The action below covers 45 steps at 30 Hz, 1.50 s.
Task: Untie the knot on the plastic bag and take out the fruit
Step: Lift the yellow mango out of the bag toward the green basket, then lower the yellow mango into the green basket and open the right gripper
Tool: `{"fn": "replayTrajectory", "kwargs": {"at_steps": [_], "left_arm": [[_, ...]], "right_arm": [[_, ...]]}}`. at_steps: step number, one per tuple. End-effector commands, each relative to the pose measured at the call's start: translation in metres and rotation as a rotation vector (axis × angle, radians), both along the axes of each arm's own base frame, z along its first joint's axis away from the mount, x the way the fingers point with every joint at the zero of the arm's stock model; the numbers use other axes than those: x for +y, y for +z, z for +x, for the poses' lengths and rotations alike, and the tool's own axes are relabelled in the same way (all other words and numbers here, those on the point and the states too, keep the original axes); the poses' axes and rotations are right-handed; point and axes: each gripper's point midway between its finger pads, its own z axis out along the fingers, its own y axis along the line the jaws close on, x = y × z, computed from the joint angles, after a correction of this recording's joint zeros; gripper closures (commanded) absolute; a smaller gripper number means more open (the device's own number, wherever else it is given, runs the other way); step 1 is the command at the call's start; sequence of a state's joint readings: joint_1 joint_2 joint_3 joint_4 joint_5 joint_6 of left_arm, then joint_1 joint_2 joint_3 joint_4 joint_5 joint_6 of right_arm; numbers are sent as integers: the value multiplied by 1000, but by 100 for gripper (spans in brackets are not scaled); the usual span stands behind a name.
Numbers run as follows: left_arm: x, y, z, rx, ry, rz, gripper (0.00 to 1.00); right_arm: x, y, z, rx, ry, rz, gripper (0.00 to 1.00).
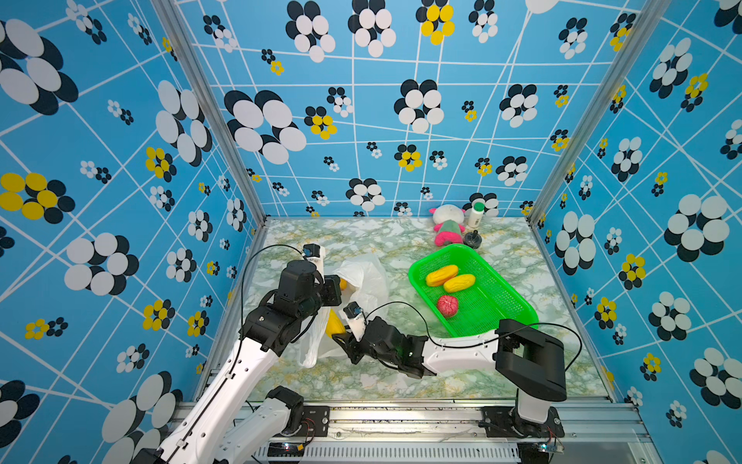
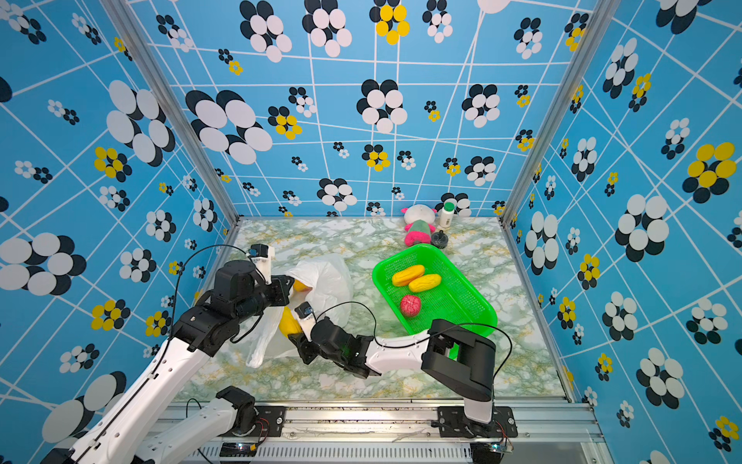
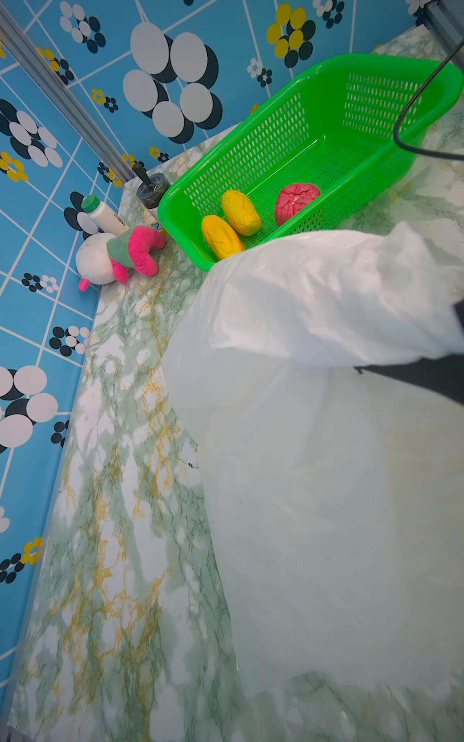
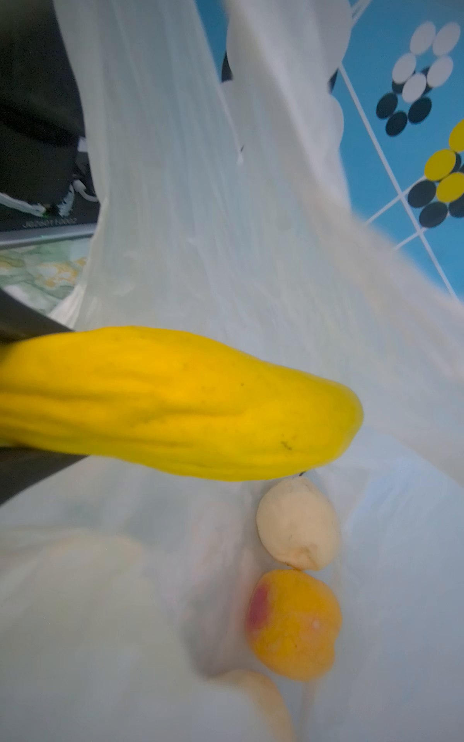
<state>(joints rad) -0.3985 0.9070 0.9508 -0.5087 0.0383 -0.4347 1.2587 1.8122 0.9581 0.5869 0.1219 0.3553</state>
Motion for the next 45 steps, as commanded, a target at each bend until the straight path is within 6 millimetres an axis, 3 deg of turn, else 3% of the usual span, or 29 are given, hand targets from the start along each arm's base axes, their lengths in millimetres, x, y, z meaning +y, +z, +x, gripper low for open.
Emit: {"fn": "replayTrajectory", "kwargs": {"at_steps": [1,4,10,15,22,27,33,36,45], "left_arm": [[0,4,2,-15,3,-16,100],[2,4,3,-13,10,-3,100],[1,1,3,-17,4,-9,100],[0,4,4,-17,-3,-12,100],[-3,-1,5,-9,-11,-23,100],[-5,5,8,-14,-15,-26,100],[-7,-3,9,1,-17,-37,100],[-8,-1,9,2,-21,-38,100],[-6,3,6,-3,-19,-36,100]], "right_arm": [[-6,30,-33,-98,96,51,81],[-26,54,-55,-191,125,69,80],[-90,97,-48,-314,9,127,83],[-150,115,-24,-391,-199,110,83],[-237,110,30,-338,-543,68,80],[-320,92,66,-211,-876,4,78],[-383,53,82,-42,-1125,-82,79],[-400,32,86,42,-1194,-110,79],[-412,-37,111,275,-1236,-197,80]]}}
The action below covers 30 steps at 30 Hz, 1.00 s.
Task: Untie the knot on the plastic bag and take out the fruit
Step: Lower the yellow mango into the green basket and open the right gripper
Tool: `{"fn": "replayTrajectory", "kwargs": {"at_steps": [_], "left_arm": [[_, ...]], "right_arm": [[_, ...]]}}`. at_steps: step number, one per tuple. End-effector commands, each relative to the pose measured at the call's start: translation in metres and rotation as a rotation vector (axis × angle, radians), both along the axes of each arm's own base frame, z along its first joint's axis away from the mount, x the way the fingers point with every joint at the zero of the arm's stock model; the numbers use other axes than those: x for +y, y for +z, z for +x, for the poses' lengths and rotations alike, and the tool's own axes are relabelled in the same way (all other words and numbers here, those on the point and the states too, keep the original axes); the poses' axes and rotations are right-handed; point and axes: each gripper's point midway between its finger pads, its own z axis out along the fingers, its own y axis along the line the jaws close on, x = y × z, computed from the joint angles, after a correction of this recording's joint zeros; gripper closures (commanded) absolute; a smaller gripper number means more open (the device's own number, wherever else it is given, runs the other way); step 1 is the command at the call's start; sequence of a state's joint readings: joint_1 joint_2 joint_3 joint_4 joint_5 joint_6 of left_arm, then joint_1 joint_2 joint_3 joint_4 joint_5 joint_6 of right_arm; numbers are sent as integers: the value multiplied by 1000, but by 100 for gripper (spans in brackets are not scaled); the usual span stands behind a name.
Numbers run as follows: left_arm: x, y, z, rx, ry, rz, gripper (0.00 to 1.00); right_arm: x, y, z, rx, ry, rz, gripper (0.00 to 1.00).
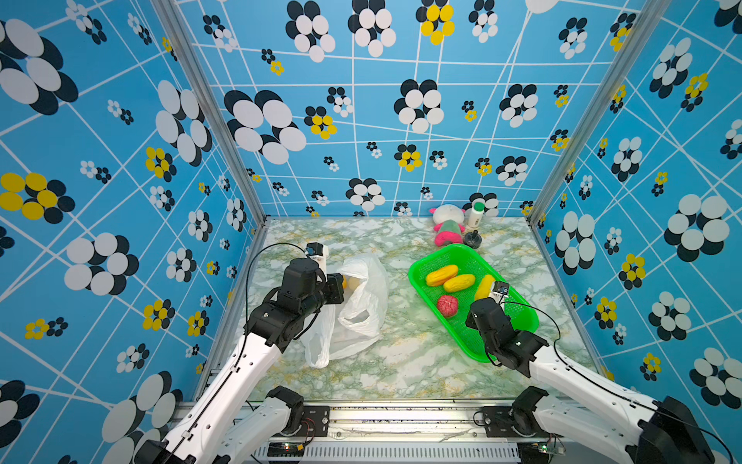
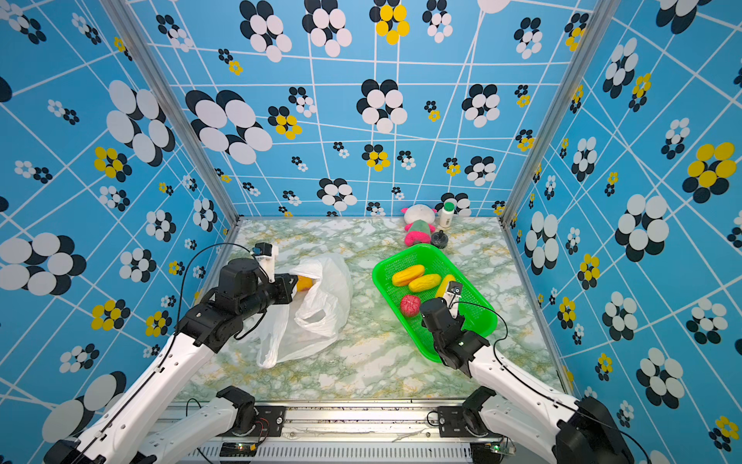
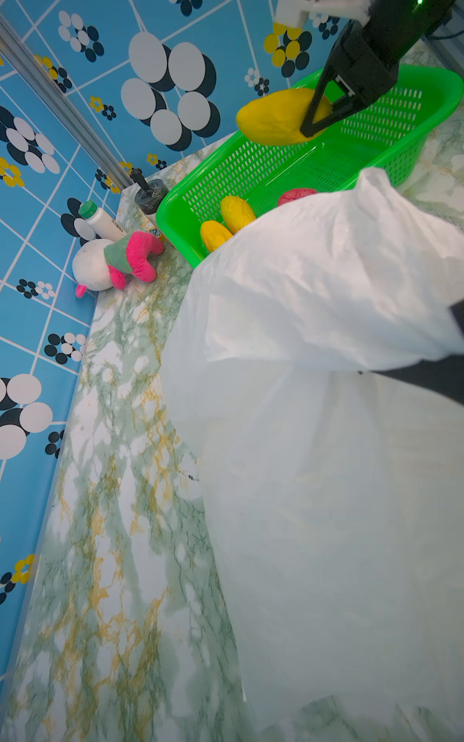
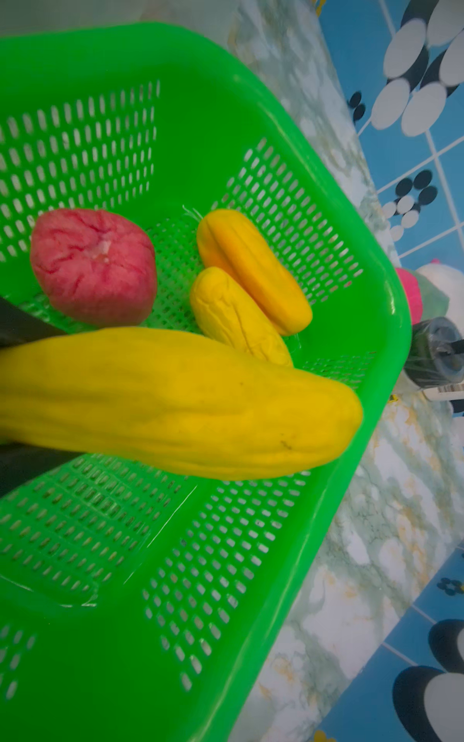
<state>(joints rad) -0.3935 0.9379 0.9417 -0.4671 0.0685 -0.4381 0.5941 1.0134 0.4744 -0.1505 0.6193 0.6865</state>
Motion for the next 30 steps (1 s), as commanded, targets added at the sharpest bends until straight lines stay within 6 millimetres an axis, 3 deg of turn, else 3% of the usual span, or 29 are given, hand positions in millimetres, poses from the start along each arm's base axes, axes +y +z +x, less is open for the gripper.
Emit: {"fn": "replayTrajectory", "kwargs": {"at_steps": [1,4,8,11,12,17,23,27,30], "left_arm": [[0,8,-1,-10,-3,-18,100],[3,11,-1,-14,5,-6,100],[6,7,-4,-17,4,14,100],[8,4,-11,-38,-1,15,100],[9,6,-14,-51,-4,10,100],[10,19,-24,-124,-27,-7,100],[8,15,-26,-112,-38,-16,100],[9,18,-27,-121,-37,-12,100],[8,15,-26,-118,-40,-10,100]], "right_arm": [[3,-19,11,71,-16,106,80],[-4,-39,21,130,-51,138,75],[-6,-54,33,176,-72,145,47],[-4,-53,37,183,-68,143,21],[-3,-50,38,179,-61,146,17],[-6,-26,34,116,-54,141,10],[-4,5,23,40,-26,113,8],[12,38,14,-65,67,136,9],[45,72,5,-196,251,188,15]]}}
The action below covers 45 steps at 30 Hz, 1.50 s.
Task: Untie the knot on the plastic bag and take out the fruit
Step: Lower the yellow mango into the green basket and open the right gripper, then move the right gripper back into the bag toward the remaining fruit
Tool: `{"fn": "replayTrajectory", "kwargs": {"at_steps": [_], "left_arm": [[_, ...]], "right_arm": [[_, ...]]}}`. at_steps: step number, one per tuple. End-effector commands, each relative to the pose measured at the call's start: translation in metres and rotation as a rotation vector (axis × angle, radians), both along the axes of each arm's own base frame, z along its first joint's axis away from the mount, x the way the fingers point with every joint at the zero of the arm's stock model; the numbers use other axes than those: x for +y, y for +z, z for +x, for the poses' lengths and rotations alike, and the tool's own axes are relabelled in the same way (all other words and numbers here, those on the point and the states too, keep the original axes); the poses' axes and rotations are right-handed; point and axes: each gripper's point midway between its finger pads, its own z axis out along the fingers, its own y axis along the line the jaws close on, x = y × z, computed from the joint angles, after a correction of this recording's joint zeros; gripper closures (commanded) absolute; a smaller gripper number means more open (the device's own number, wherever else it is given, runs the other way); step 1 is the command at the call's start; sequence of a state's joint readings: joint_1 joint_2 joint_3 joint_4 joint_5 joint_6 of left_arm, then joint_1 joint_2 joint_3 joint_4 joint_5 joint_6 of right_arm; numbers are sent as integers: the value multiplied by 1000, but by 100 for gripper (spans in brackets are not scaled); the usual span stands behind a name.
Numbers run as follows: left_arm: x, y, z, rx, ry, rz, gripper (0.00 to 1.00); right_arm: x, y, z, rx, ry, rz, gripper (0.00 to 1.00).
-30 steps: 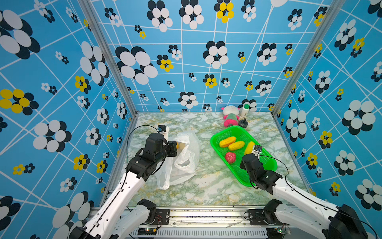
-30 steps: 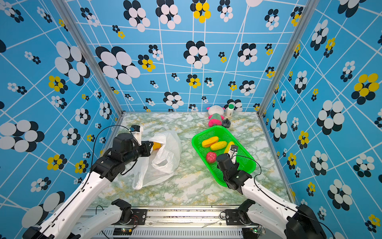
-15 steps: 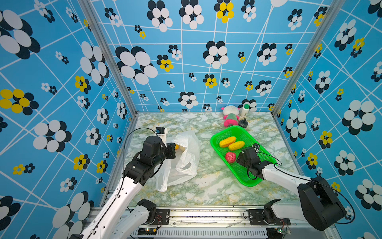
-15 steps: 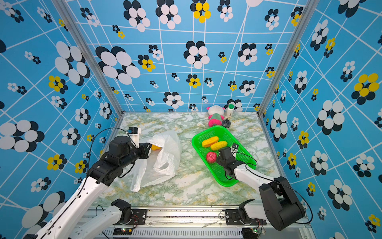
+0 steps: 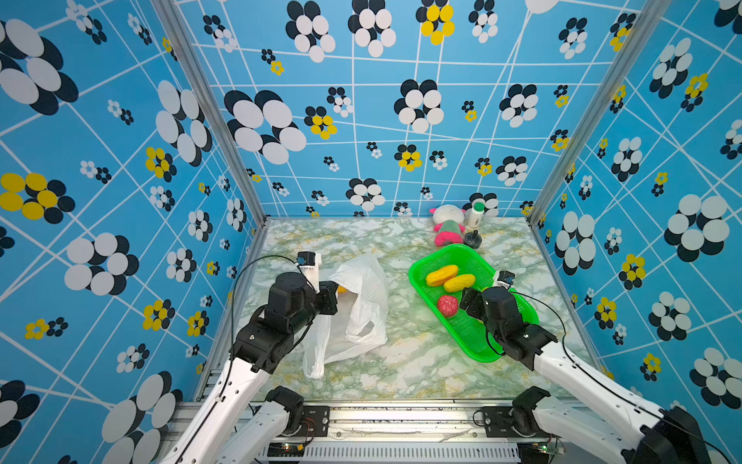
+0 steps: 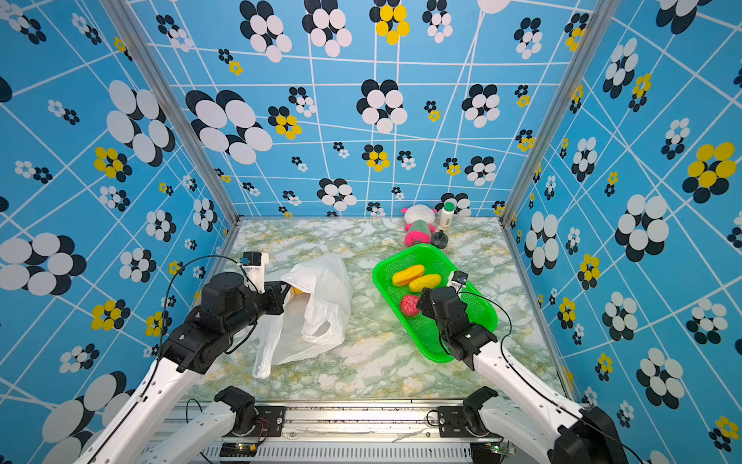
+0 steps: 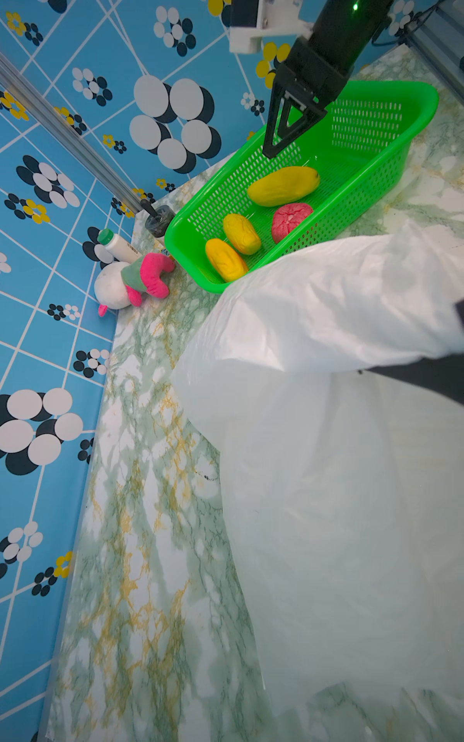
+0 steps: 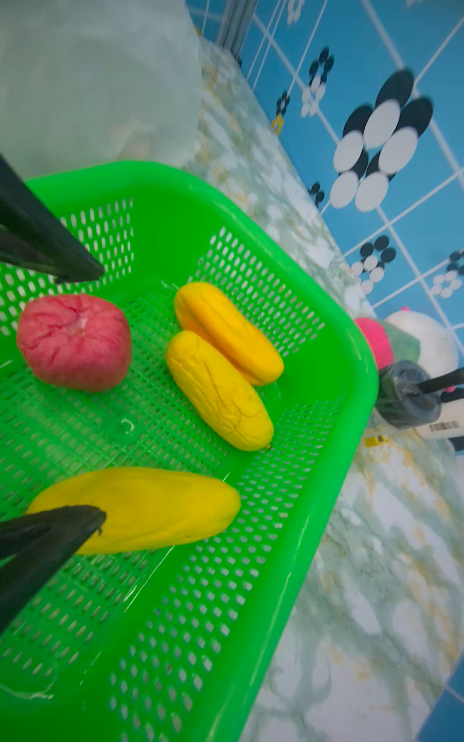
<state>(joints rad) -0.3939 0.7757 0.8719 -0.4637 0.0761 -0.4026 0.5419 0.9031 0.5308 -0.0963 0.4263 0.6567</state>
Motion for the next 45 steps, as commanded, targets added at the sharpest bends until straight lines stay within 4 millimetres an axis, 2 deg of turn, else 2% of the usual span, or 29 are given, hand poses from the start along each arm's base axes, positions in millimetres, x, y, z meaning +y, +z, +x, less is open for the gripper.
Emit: {"fn": "replayTrajectory", "kwargs": {"at_steps": [1,4,7,11,13,16,19,22,26,34,40,45], "left_arm": [[-2,-2,1,-15,-17,3,100],[-2,-6,2,-10,-14,-2,100],[-3,-6,3,-11,-16,-8,100],[-2,-7,5,-5,-7,-1,100],[-2,-9,4,-2,-6,3,100],[-1,-14,3,7,-2,4,100],[-1,-13,3,12,-3,3,100],[-1,-10,3,10,-1,4,100],[0,-12,1,7,-2,-2,100],[0,-6,1,4,2,-4,100],[0,-13,4,18,9,-8,100],[1,-13,6,28,18,-1,100]], "right_arm": [[41,33,-14,-149,230,4,18],[106,69,-47,-326,511,-4,20],[172,85,-87,-439,755,-50,20],[249,72,-127,-482,972,-180,23],[280,61,-139,-484,1036,-192,30],[316,48,-157,-490,1123,-161,32],[344,36,-159,-438,1141,-152,36],[364,20,-150,-378,1114,-162,39],[377,0,-135,-310,1043,-230,43],[390,-30,-101,-173,957,-228,52],[396,-59,-73,-72,893,-223,59],[403,-64,-62,-60,868,-233,61]]}}
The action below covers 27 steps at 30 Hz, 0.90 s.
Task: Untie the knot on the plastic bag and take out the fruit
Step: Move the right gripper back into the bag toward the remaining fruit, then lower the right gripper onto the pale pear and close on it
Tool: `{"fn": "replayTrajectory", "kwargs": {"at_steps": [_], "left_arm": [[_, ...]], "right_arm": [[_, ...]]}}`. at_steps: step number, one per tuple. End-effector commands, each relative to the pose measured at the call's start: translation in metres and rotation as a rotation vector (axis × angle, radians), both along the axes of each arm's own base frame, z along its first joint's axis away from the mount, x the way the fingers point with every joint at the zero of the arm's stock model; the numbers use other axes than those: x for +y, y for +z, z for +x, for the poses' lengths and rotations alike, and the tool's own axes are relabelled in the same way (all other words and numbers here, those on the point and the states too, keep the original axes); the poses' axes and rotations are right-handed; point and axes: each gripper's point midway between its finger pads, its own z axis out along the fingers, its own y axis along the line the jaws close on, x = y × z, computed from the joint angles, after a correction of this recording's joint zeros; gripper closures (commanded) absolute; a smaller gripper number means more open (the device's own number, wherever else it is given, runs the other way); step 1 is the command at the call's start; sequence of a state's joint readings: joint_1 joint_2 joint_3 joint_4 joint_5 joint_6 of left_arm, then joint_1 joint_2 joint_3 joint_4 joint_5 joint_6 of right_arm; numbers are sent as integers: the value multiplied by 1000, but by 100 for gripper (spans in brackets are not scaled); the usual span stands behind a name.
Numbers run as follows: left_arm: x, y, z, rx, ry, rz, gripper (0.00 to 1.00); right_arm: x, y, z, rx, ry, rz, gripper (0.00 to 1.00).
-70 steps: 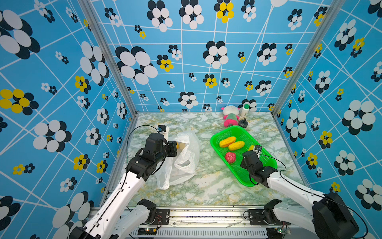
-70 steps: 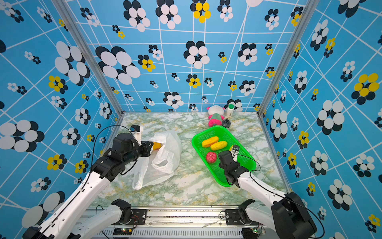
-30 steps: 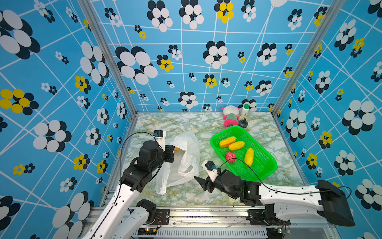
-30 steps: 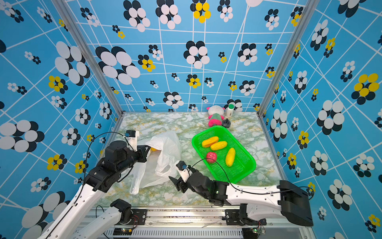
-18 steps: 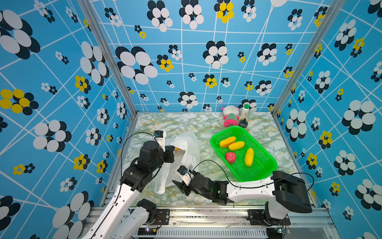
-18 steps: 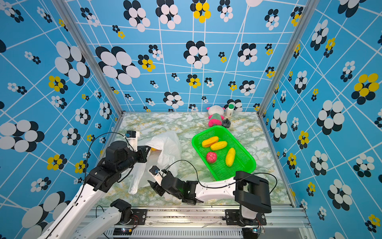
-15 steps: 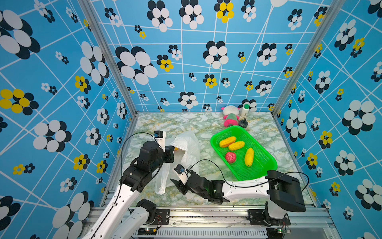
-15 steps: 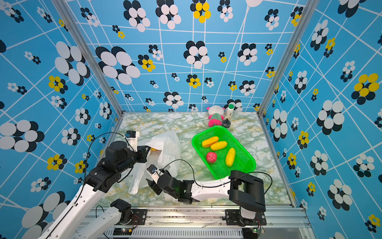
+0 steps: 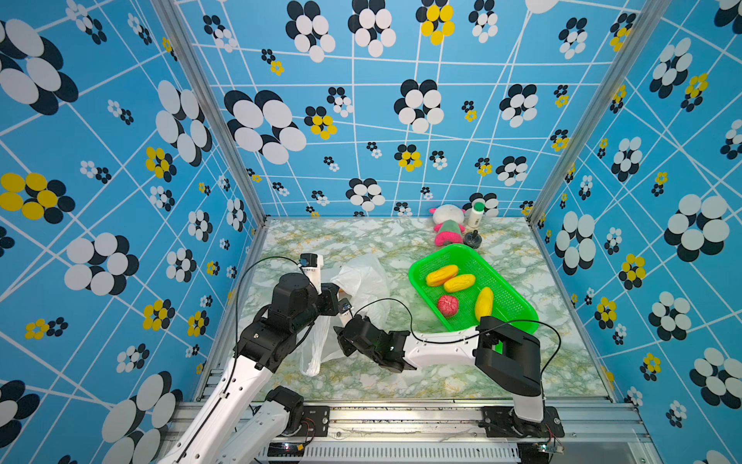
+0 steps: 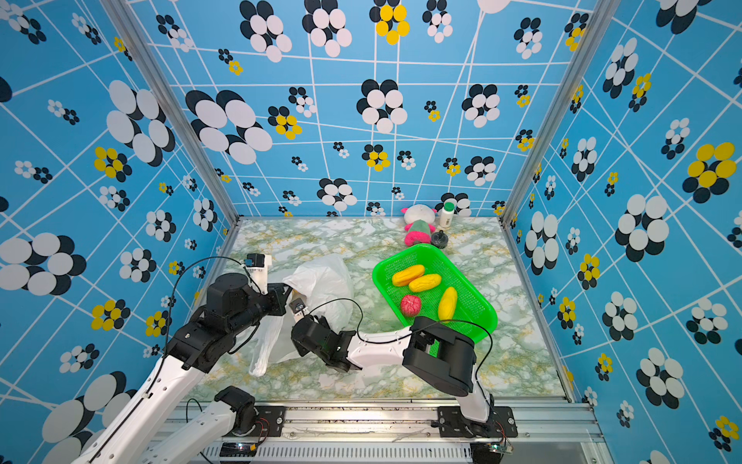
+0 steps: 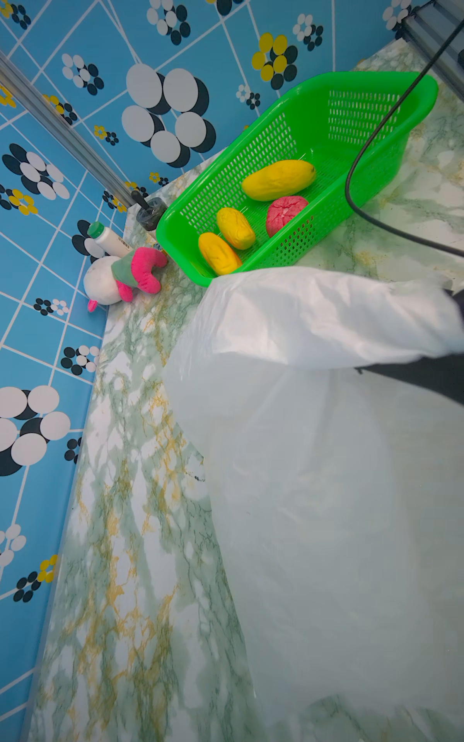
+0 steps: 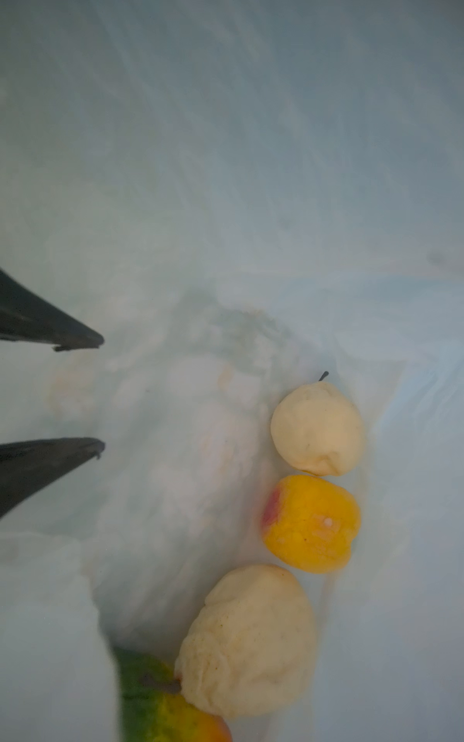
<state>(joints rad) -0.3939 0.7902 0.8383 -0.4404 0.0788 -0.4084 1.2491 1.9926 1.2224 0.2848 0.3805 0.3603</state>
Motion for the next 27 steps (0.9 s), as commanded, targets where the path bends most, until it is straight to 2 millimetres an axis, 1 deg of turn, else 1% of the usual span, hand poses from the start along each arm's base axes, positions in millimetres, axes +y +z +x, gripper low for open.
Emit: {"fn": "replayTrajectory", "kwargs": {"at_steps": [1,5,7,9,12,14,17,18,20,21,22,24,27], "left_arm": [[2,2,4,3,20,-4,100],[3,3,9,15,44,-10,100],[7,7,14,25,76,0,100],[13,13,17,30,111,22,100],[20,28,19,12,148,44,100],[21,35,19,-2,149,44,100],[19,38,16,-11,133,30,100],[19,38,15,-11,131,26,100],[18,39,14,-12,128,24,100],[18,38,14,-9,126,25,100],[18,36,14,-5,125,29,100],[19,36,14,-5,124,37,100],[19,33,14,-2,126,39,100]], "right_arm": [[7,-1,4,12,-24,-9,61],[23,-11,6,11,-4,-19,60],[31,-15,4,18,25,0,60],[36,-12,-1,16,58,40,59],[35,-7,-12,-28,97,96,54],[32,-9,-20,-62,122,112,49],[34,-21,-24,-82,134,116,42],[36,-27,-23,-78,132,108,41],[39,-35,-17,-68,105,95,35],[39,-39,-11,-57,81,91,33],[38,-47,-5,-39,54,77,32],[37,-49,7,-21,14,69,31],[38,-50,24,-22,-27,60,25]]}}
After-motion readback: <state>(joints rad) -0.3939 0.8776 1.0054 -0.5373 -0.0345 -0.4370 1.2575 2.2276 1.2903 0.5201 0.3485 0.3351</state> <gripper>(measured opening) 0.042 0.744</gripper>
